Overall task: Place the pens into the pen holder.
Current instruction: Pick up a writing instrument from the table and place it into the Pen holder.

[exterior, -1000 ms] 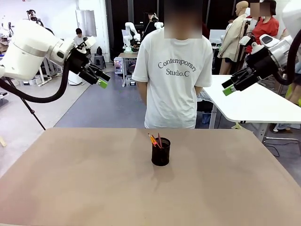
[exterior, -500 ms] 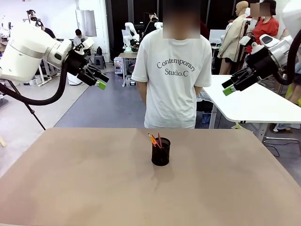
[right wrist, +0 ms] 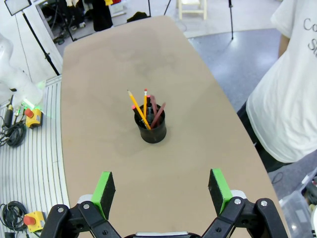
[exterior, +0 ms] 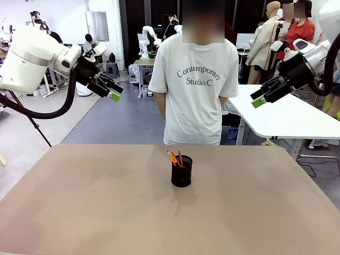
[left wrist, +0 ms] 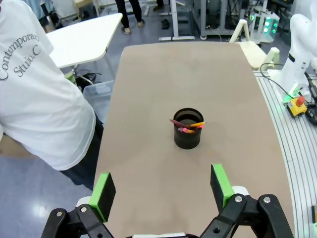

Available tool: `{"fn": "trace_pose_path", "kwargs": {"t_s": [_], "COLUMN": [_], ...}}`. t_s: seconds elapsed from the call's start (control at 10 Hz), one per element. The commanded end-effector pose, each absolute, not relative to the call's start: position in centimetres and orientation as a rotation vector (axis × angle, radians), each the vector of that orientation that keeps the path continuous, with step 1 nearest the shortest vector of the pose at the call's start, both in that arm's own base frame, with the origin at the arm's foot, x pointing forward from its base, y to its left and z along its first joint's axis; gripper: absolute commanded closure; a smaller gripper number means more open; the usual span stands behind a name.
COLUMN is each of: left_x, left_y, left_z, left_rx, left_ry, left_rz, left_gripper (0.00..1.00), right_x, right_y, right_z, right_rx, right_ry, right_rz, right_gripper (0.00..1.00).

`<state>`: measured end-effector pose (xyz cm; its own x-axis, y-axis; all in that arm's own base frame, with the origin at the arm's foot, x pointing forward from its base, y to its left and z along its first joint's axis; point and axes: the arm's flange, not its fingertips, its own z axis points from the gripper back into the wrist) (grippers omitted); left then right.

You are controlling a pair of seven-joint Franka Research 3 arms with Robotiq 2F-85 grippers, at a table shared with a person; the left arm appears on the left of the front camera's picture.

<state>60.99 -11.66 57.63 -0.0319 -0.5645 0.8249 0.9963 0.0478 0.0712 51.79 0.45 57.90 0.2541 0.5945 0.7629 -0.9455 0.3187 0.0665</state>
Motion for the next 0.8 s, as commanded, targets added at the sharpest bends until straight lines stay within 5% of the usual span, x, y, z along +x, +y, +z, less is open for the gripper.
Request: {"fn": "trace_pose_path", "kwargs": {"t_s": [0.0, 0.7], "left_x": [61.05, 61.05], "left_y": [-11.5, -11.5], "left_z": [57.73, 57.73], "left_rx": [-0.684, -0.684], "left_ry": [-0.827, -0.827], "left_rz": [-1.424, -1.424], "left_gripper": [0.0, 0.0], "right_x": [51.67, 51.67], "right_y": [0.59, 0.59], "right_z": [57.97, 57.97], "right_rx": [0.591, 0.591], "right_ry": [-0.711, -0.711], "right_rz": [1.135, 1.135], "right_gripper": [0.0, 0.0]}}
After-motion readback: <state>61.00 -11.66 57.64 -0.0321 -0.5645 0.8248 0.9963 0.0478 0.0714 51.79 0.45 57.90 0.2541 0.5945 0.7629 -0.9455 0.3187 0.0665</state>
